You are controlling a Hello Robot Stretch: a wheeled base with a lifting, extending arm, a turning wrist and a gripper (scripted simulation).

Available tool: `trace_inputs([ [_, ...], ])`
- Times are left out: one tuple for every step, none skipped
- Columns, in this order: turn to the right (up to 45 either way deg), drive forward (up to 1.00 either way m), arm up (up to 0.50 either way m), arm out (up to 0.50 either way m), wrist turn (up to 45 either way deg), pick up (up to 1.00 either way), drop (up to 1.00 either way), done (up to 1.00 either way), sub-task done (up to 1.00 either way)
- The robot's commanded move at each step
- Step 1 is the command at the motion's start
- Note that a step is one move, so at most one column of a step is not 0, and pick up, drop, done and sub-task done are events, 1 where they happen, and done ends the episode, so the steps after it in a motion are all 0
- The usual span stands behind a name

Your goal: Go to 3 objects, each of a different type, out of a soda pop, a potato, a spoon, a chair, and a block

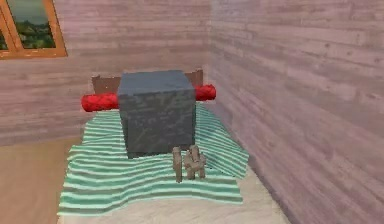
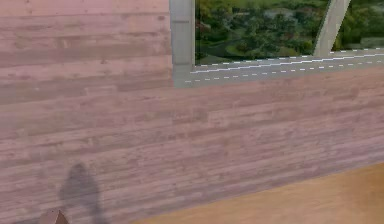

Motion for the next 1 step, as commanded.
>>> trace_inputs([
  [-45.0, 0.00, 0.00, 0.00, 0.0, 0.00, 0.00, 0.00, 0.00],
])
